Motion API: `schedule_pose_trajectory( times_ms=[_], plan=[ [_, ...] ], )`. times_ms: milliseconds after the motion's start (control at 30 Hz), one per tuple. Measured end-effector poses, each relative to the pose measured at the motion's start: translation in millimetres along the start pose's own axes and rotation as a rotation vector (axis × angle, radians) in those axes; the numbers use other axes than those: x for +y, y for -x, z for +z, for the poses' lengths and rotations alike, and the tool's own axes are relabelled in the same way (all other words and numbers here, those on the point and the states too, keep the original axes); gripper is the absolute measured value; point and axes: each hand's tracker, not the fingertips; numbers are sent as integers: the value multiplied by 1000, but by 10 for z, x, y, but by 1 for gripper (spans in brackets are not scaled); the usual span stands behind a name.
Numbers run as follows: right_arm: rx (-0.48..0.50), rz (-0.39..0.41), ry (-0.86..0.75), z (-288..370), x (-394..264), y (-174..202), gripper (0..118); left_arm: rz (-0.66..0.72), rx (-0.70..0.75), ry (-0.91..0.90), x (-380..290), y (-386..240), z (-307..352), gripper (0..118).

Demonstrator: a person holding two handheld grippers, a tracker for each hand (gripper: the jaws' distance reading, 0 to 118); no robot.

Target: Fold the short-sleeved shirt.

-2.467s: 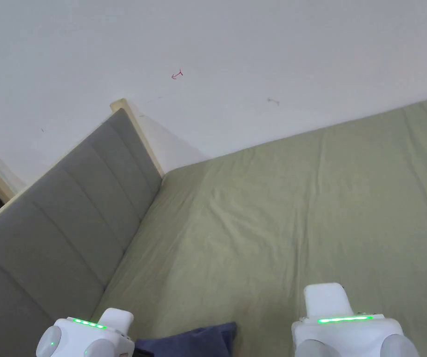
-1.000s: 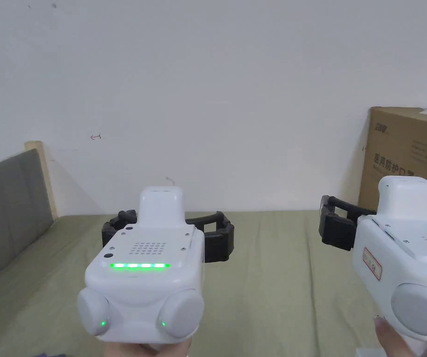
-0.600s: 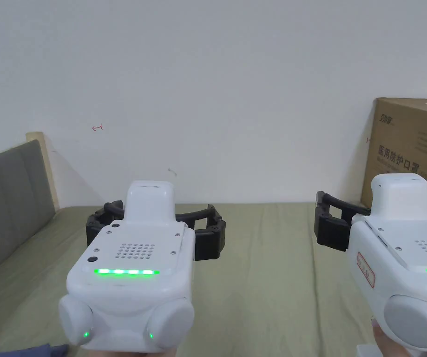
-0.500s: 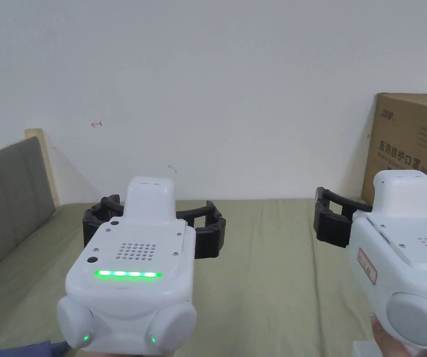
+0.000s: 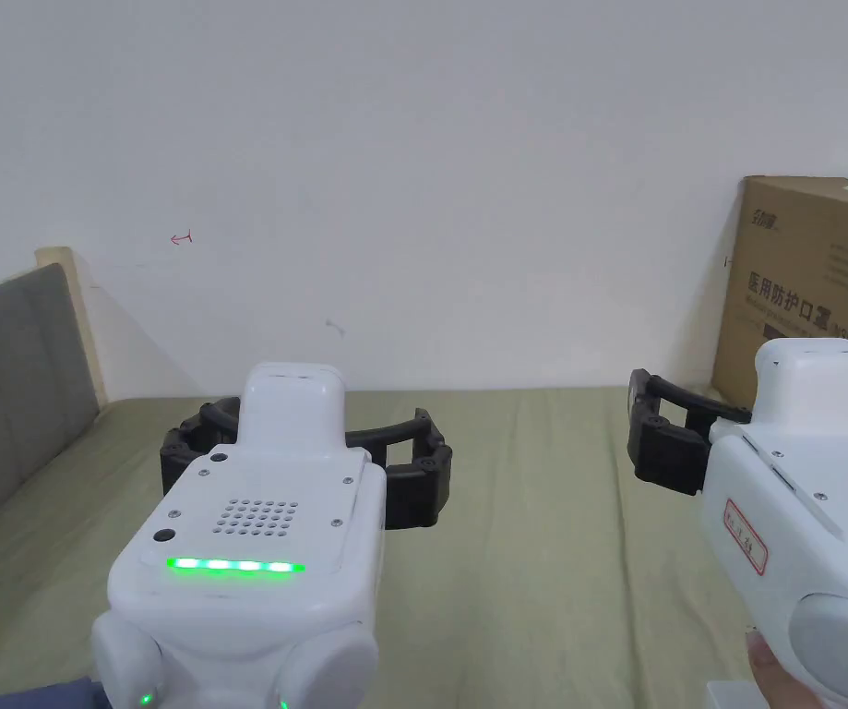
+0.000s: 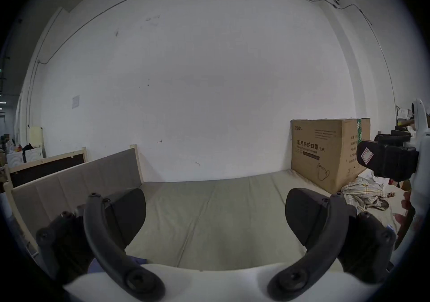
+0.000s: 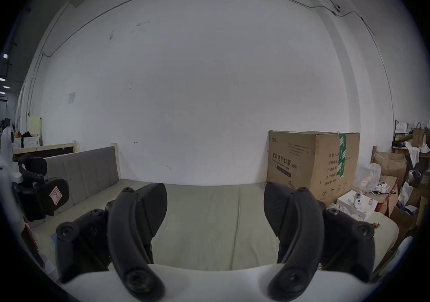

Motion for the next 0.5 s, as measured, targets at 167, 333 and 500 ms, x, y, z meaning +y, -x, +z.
schedule_pose_trajectory(
  times_ms=[167, 333, 500],
  plan=[
    [4, -32, 15, 9, -15, -31, 92, 21, -34, 15, -11, 0, 15, 118],
    [-3, -21, 27, 3, -29, -47, 92, 56, -46, 11, 26, 26, 59, 118],
    [7, -1, 32, 12, 10, -57, 92, 45, -41, 2, 70, 69, 61, 118]
  ],
)
